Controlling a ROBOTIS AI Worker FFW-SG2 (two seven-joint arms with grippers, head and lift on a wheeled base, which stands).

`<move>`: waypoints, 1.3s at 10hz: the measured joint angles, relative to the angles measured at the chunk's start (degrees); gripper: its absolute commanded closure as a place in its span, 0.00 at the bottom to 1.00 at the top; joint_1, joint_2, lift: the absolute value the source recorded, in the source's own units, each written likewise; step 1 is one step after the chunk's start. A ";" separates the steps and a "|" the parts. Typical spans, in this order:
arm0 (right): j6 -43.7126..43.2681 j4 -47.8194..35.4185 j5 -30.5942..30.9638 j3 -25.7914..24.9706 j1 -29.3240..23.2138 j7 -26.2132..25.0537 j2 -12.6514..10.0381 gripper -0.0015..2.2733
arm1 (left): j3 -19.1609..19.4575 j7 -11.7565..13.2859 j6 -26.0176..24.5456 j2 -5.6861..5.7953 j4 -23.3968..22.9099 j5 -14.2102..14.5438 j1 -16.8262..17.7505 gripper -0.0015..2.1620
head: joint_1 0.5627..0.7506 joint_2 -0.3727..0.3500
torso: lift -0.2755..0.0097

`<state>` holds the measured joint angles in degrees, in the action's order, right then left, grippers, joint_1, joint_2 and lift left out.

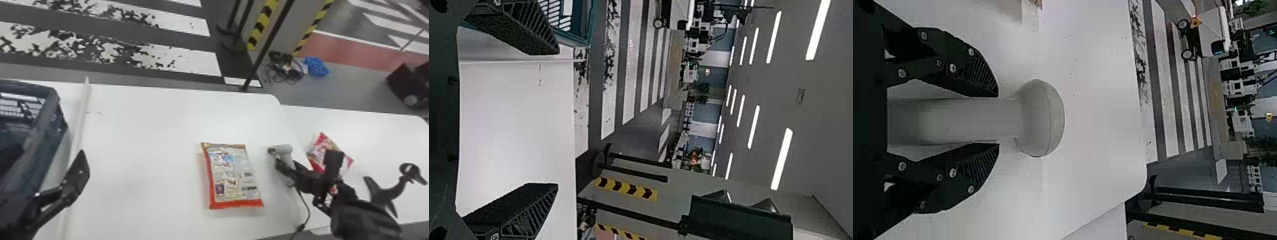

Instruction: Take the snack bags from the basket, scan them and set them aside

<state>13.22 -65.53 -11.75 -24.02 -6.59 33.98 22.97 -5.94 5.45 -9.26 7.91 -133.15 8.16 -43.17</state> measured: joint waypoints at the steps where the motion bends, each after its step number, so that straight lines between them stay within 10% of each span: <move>1: -0.73 -0.56 -0.26 -0.68 -0.57 -1.08 -0.37 0.94 | -0.09 0.00 -0.02 0.02 0.00 -0.06 0.02 0.02 | 0.70 0.03 | 0.70; 6: 6.70 -20.19 -3.95 -6.39 -11.54 -6.18 -7.56 0.96 | -0.71 0.00 0.13 0.47 0.05 -0.16 0.48 0.02 | 0.70 0.03 | 0.70; 10: 11.11 -40.52 -10.60 -10.20 -25.07 -5.86 -16.54 0.96 | -1.61 -0.36 0.34 2.61 1.50 1.23 2.84 0.02 | 0.70 0.03 | 0.70; 13: 13.21 -45.37 -11.23 -7.59 -28.13 -4.79 -19.10 0.96 | -1.39 -0.35 0.84 3.99 1.36 2.39 3.01 0.02 | 0.70 0.03 | 0.70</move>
<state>26.43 -110.90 -22.98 -31.61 -34.72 29.19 3.87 -7.34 5.10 -8.42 11.90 -131.79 10.55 -40.17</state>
